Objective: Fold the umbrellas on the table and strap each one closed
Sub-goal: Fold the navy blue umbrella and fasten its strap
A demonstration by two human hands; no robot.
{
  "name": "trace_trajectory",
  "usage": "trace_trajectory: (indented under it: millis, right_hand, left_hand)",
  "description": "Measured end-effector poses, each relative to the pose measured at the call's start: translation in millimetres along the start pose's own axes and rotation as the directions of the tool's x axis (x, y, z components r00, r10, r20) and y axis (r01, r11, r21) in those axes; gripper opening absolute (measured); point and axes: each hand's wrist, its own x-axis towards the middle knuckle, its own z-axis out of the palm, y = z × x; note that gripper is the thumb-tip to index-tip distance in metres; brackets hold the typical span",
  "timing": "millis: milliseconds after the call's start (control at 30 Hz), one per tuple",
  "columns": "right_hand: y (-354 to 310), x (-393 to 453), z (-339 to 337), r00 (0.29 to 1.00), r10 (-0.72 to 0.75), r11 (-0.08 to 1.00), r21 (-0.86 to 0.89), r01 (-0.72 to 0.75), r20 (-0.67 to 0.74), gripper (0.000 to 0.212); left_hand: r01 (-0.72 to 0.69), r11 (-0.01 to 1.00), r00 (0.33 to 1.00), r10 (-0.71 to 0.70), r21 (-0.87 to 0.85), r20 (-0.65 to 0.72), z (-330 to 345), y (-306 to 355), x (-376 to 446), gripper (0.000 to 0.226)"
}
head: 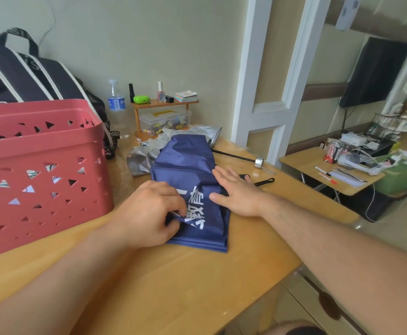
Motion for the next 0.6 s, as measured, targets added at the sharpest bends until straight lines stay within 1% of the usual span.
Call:
trace_trajectory:
  millis: [67,133,167,200,267,333,367,433,467,500,567,600]
  right_hand:
    - [-1,-2,1,0.985,-0.015,0.994,0.106,0.033,-0.174,0.071]
    - [-2,-10,4,0.922,0.018,0.966,0.244,0.083,-0.386,0.062]
    - [-2,-15,6,0.887,0.034,0.956,0.273,0.105,-0.461,0.059]
    - [-2,-20,7,0.862,0.027,0.954,0.271,0.129,-0.506,0.06]
    - [-1,-29,9,0.838,-0.039,0.954,0.23,0.194,-0.544,0.066]
    - [-4,-33,11,0.823,-0.133,0.944,0.183,0.276,-0.552,0.068]
    - [-6,-34,11,0.814,-0.19,0.939,0.141,0.315,-0.549,0.067]
    - [-13,-29,14,0.778,-0.296,0.935,-0.001,0.355,-0.554,0.058]
    - [-16,-26,15,0.746,-0.324,0.933,-0.064,0.355,-0.581,0.05]
    - [-18,-24,15,0.698,-0.335,0.93,-0.106,0.351,-0.633,0.041]
    - [-16,-26,14,0.589,-0.341,0.927,-0.16,0.338,-0.732,0.03]
    - [-13,-28,15,0.562,-0.346,0.929,-0.191,0.317,-0.751,0.026]
  left_hand:
    - [0.068,0.996,0.996,-0.072,-0.063,-0.052,1,0,-7,0.012]
    - [0.168,0.973,0.972,-0.19,-0.161,-0.135,6,0,-17,0.01]
    - [0.191,0.964,0.961,-0.222,-0.186,-0.163,9,1,-20,0.011]
    - [0.2,0.96,0.955,-0.236,-0.195,-0.182,12,1,-22,0.011]
    - [0.203,0.956,0.945,-0.248,-0.212,-0.213,15,1,-23,0.011]
    - [0.204,0.954,0.935,-0.257,-0.219,-0.246,14,2,-22,0.011]
    - [0.197,0.956,0.934,-0.25,-0.216,-0.256,13,3,-22,0.011]
    - [0.178,0.961,0.936,-0.232,-0.213,-0.264,13,4,-23,0.011]
    - [0.168,0.963,0.939,-0.221,-0.21,-0.264,13,4,-24,0.011]
    - [0.158,0.967,0.943,-0.207,-0.198,-0.259,13,4,-24,0.013]
    - [0.152,0.978,0.955,-0.182,-0.142,-0.235,14,1,-24,0.024]
    - [0.157,0.982,0.958,-0.176,-0.101,-0.227,14,-1,-24,0.03]
